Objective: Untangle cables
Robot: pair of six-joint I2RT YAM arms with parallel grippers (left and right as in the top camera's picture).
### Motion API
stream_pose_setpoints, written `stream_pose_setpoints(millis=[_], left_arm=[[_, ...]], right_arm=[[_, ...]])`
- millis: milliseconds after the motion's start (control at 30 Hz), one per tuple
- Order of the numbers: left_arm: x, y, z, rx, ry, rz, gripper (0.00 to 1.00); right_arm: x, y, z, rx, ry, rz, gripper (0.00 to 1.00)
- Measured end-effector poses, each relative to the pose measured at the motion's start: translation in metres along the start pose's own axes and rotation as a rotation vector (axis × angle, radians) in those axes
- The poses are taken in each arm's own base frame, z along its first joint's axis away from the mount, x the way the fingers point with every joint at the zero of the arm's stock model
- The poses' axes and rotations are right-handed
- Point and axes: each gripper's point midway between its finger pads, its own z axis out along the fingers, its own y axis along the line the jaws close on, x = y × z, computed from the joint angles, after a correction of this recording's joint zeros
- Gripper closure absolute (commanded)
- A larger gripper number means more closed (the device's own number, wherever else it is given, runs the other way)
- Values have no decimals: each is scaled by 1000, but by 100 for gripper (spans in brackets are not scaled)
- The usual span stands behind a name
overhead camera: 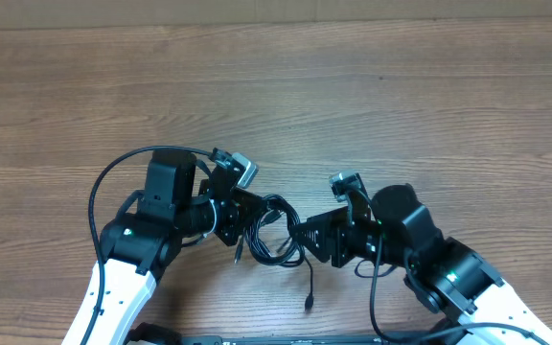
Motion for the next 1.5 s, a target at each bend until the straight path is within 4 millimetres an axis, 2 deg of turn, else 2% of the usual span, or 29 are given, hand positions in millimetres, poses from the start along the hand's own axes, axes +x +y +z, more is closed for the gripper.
stream_pose_setpoints(millis=[100,233,267,433,633,667,700,767,800,1033,1167,1500], left_arm=[[1,-4,0,25,1,10,96],[-1,-15,-1,85,-8,21,96],[-3,-18,-1,104,-14,25,96],[-13,-27,-5,176,-59,47,96],[-25,-48,-11,302,-114,97,96],[-25,-48,-11,302,-116,98,91],[-26,-47,-11,297,-117,100,76],[-26,-45,-10,279,-116,86,5],[-27,-43,-9,266,-114,64,1],[-29,-1,-2,34,-107,-281,0],[-23,14,-2,-48,-102,-430,0],[29,26,-4,-188,50,-793,0]], right_arm=[[-1,-3,6,6,4,3,65],[-5,-1,8,-4,-5,-6,93],[-5,-2,8,-2,-6,-10,96],[-4,-5,9,11,0,5,96],[-2,-3,10,-1,10,3,96],[-2,-3,10,-2,10,2,96],[-3,-3,10,-3,9,2,96],[-2,-3,11,-1,14,5,96],[0,-4,12,1,23,10,96],[-1,-22,14,89,7,66,96],[-8,-33,12,156,-39,98,96],[-23,-58,5,290,-150,187,96]])
